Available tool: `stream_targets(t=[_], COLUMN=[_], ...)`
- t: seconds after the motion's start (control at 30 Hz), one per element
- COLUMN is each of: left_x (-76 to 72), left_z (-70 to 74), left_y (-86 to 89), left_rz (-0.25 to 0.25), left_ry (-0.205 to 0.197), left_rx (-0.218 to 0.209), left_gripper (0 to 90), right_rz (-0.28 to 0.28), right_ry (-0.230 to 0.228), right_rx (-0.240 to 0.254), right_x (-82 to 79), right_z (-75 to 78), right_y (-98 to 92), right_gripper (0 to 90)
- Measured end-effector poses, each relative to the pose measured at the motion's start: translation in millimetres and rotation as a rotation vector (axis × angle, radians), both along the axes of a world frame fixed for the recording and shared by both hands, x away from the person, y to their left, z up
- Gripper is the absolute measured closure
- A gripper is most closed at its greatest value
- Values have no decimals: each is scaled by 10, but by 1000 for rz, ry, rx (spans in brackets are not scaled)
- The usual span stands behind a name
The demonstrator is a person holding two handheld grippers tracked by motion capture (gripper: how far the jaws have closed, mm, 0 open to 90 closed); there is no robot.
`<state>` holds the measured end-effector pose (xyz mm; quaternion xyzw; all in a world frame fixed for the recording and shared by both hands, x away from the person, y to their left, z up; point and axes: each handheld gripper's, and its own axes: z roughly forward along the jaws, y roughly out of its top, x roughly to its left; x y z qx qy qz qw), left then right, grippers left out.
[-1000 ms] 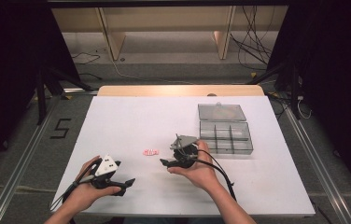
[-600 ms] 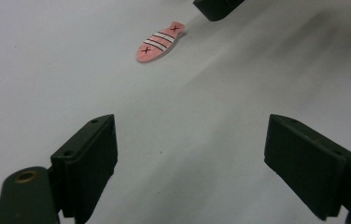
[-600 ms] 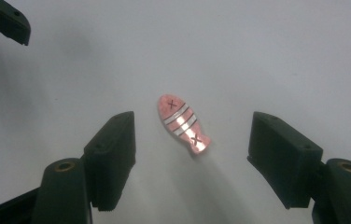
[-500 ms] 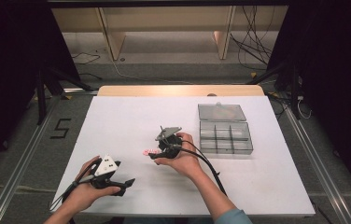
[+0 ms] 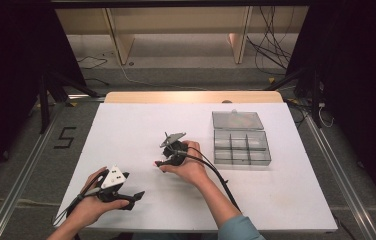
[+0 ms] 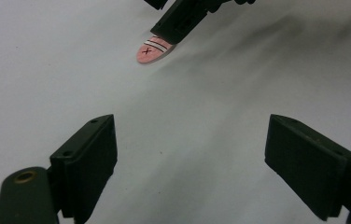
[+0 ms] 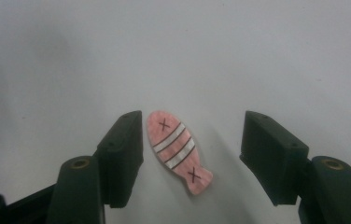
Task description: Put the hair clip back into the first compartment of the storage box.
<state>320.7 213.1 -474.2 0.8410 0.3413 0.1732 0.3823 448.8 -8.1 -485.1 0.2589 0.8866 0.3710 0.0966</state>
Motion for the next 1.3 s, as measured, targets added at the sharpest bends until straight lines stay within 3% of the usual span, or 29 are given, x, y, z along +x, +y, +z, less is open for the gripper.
stream_targets(t=[0.53, 0.83, 1.1, 1.3], left_x=[-1, -1, -2, -3], left_z=[-1, -1, 1, 11], left_y=[-13, -17, -22, -24], left_rz=[-13, -14, -14, -18], left_ry=[4, 4, 2, -4], left_rx=[0, -3, -2, 1], left_gripper=[164, 164, 164, 164], right_rz=[14, 19, 3, 1], right_ry=[65, 14, 29, 26], right_rx=[-39, -81, -81, -79], right_x=[63, 12, -7, -11], right_z=[-63, -82, -72, -75], right_y=[95, 133, 138, 138], right_gripper=[475, 540, 684, 687])
